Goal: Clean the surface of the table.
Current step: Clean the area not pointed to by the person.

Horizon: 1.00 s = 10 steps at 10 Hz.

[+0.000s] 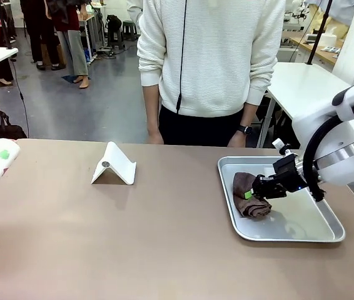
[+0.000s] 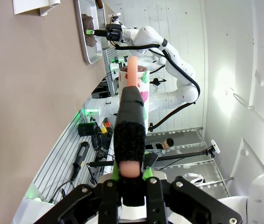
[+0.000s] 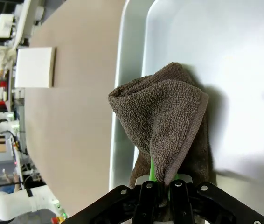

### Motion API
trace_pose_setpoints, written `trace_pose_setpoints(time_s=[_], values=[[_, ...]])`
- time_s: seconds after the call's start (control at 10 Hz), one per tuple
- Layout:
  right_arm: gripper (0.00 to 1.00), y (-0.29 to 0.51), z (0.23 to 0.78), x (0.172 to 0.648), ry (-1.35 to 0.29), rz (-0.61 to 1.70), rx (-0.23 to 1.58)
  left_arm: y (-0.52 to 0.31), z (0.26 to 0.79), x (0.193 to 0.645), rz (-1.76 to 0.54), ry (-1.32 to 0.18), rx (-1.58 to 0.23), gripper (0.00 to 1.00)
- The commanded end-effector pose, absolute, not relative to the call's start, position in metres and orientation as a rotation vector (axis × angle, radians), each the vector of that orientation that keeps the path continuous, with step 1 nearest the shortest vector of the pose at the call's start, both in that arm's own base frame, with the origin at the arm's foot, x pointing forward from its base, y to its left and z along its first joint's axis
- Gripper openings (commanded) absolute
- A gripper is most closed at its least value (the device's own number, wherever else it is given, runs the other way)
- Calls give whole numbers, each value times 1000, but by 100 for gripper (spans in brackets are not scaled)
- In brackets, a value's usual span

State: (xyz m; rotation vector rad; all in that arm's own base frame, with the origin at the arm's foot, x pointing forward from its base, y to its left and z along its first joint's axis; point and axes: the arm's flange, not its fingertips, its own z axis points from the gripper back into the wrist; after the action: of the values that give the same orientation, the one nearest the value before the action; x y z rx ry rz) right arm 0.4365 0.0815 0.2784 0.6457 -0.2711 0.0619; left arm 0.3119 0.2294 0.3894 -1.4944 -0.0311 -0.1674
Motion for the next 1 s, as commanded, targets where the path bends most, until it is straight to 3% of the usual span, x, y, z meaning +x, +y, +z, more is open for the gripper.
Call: trace_pose_setpoints(time_s=[0.0, 0.4, 0.9], values=[[7, 78, 272, 455, -344, 0, 609, 232, 397, 311, -155, -45, -1511, 19], [7, 56, 267, 492, -485, -181, 521, 232, 397, 311, -155, -45, -1511, 19], [7, -8, 282, 513, -505, -338, 520, 232, 397, 311, -155, -45, -1511, 19]])
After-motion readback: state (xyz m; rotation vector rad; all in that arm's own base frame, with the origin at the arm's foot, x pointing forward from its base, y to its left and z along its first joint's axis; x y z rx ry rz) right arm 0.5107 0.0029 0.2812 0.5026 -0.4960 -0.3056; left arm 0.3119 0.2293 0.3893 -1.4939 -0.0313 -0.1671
